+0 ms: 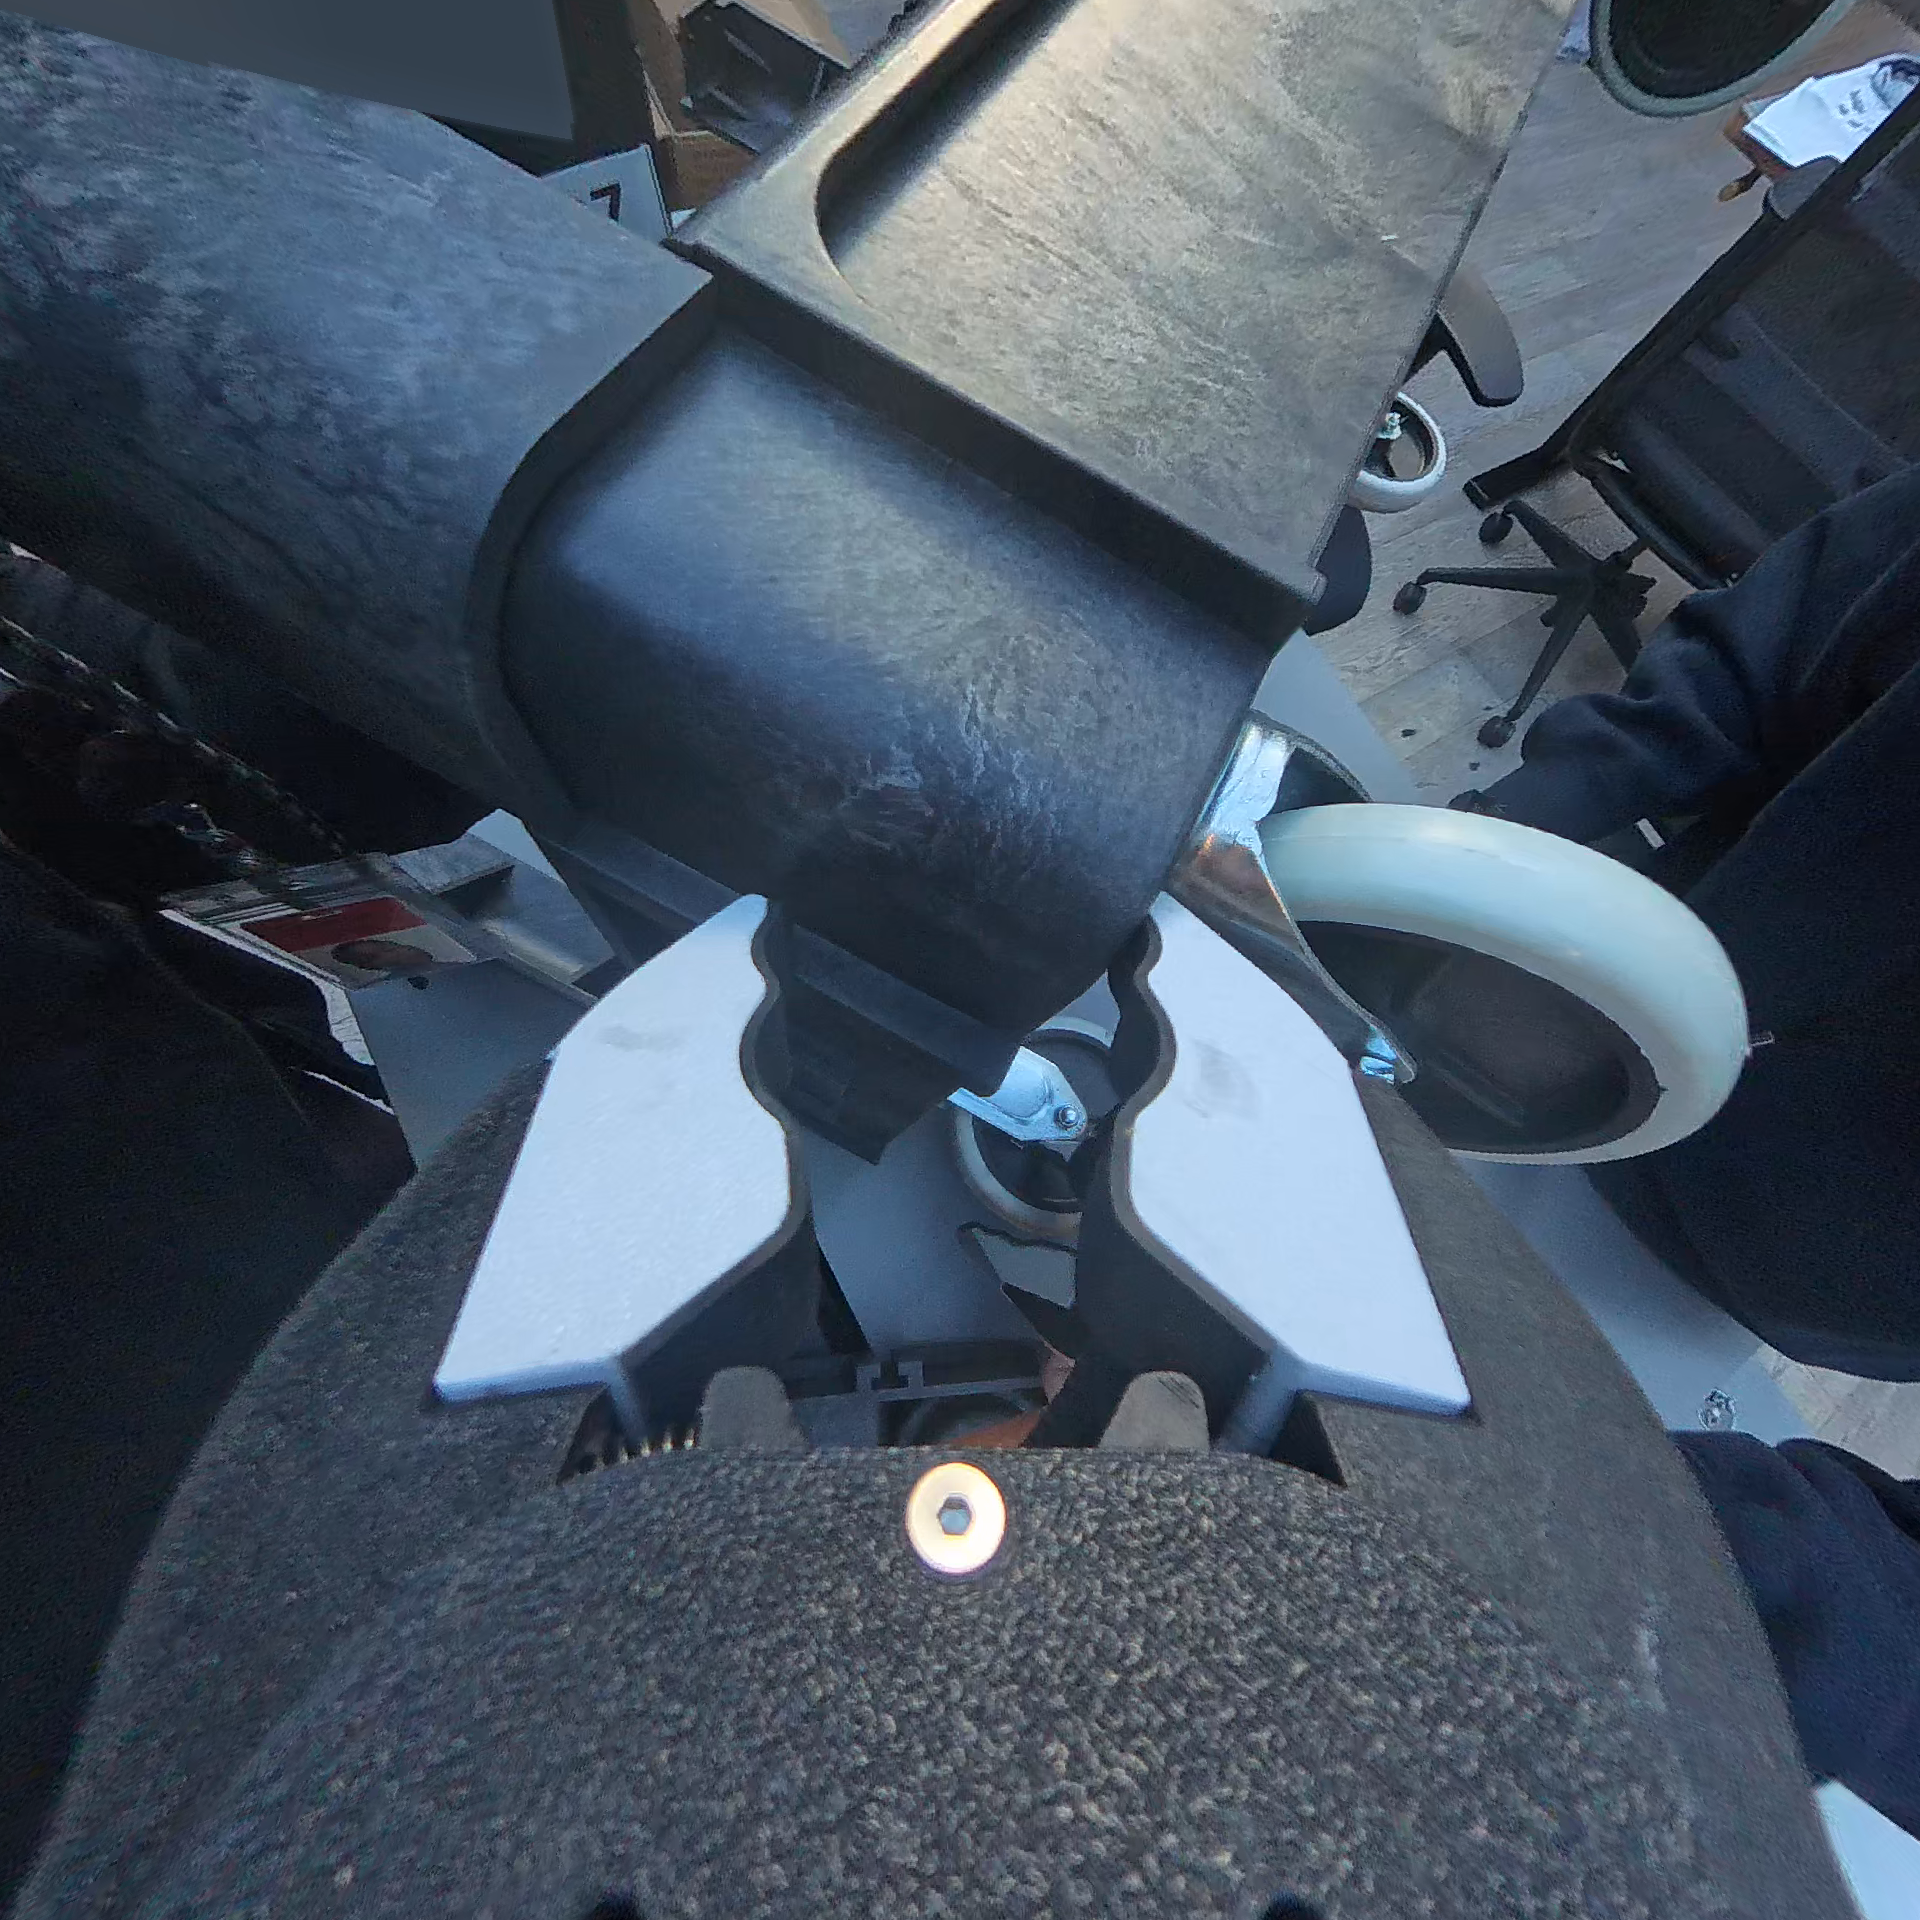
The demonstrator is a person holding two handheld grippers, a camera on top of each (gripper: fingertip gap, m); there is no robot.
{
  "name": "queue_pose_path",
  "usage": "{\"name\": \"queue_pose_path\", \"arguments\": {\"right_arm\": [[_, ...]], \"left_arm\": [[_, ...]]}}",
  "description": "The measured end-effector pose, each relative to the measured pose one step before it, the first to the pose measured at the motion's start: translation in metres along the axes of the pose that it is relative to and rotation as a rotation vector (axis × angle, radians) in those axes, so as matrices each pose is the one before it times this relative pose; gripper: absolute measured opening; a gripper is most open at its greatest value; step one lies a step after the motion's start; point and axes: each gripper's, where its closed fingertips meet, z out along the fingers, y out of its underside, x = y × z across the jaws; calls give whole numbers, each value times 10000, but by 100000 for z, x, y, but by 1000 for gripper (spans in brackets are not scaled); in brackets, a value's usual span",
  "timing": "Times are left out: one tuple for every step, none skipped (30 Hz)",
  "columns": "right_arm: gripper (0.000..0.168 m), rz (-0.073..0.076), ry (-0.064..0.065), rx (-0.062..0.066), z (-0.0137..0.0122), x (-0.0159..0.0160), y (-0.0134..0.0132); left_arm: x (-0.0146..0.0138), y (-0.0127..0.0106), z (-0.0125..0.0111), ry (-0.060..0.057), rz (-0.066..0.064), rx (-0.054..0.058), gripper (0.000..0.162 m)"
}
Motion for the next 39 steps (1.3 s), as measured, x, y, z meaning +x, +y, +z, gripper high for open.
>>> {"name": "queue_pose_path", "arguments": {"right_arm": [[64,-27,72,-30,19,8,9],[64,-19,67,-27,10,-8,12],[64,-1,73,-22,12,-10,20],[65,-4,104,-34,9,26,28],[65,-35,122,-49,6,44,45],[65,-44,118,-47,3,22,38],[65,-35,136,-34,4,44,27],[66,-36,156,-7,-30,59,30],[66,-21,159,55,-45,57,-15],[65,11,155,141,-98,57,-95],[65,43,125,183,-108,28,-114],[65,59,107,165,-83,-13,-64],[65,49,115,156,-52,-27,-18],[64,41,130,165,-56,-17,-22],[64,72,119,180,-64,-16,-36],[64,124,86,196,-75,-28,-52],[64,133,73,191,-76,-38,-50],[63,88,85,158,-56,-14,-21],[63,44,93,123,-34,-25,-10],[62,28,91,97,-24,-30,2],[63,31,76,74,-20,-20,5],[63,38,51,52,-9,-43,13],[64,39,32,27,-15,-44,11],[64,33,14,4,-27,-29,25],[64,23,-15,-19,-35,-56,41],[64,6,-33,-46,-33,-61,56],[64,-17,-36,-66,-48,-53,47],[64,-25,-34,-79,-34,-28,32],[65,-29,-33,-90,-16,-24,20],[65,-38,-33,-98,-21,-20,17],[65,-49,-25,-110,-19,4,39],[65,-49,-22,-100,-27,10,45],[64,-36,-25,-75,-42,-11,41],[64,-22,-22,-56,-43,-4,42],[64,-16,-20,-38,-63,-10,60],[63,-13,-30,-24,-67,-34,72],[63,3,-29,-13,-79,-26,88],[61,29,-46,3,-69,-36,90],[60,53,-70,24,-60,-65,71]], "left_arm": [[20,-8,-2,-3,-28,53,11],[20,-4,-3,-9,0,28,11],[19,16,2,-14,21,1,11],[-4,-2,11,-34,10,-20,11],[-10,10,20,-31,1,-18,11],[-12,15,16,-17,-41,-6,11],[7,10,2,3,-73,3,11],[-10,13,19,-12,-91,-9,11],[-24,4,-4,-49,-71,-10,10],[16,-5,-19,-36,-61,5,9],[11,-8,-22,-33,-49,28,10],[7,4,-9,-33,-28,15,10],[11,2,-27,-30,39,-30,10],[9,-8,-10,-53,100,-29,10],[-16,-24,-15,-60,108,8,10],[-26,-27,-18,-47,88,17,11],[-30,-19,-12,-71,122,3,10],[-30,-37,-42,-121,235,-8,11],[-32,-42,-46,-154,302,-24,11],[-24,-32,-45,-142,255,-39,11],[-31,-37,-41,-148,223,-51,11],[-28,-46,-66,-158,240,-30,10],[-78,-19,-78,-214,331,-39,10],[-170,-116,-122,-262,263,41,10],[-220,-123,-118,-206,17,118,10],[-715,-142,-129,-569,-10,157,0],[-481,71,-32,-351,22,47,1],[111,76,77,51,-19,70,0],[300,74,33,171,30,102,0],[386,31,-9,170,-52,148,0],[-5,92,-77,-94,-13,109,0],[-130,198,-133,-146,-70,27,0],[-222,95,-208,-160,-151,106,2],[-315,-119,-315,-156,-242,229,3],[-348,-241,-397,-126,-261,274,3],[-128,-307,-415,44,-232,276,2],[-76,-245,-349,92,-195,192,1],[123,-42,-228,208,-136,27,0],[336,125,-117,343,-99,-97,0]]}}
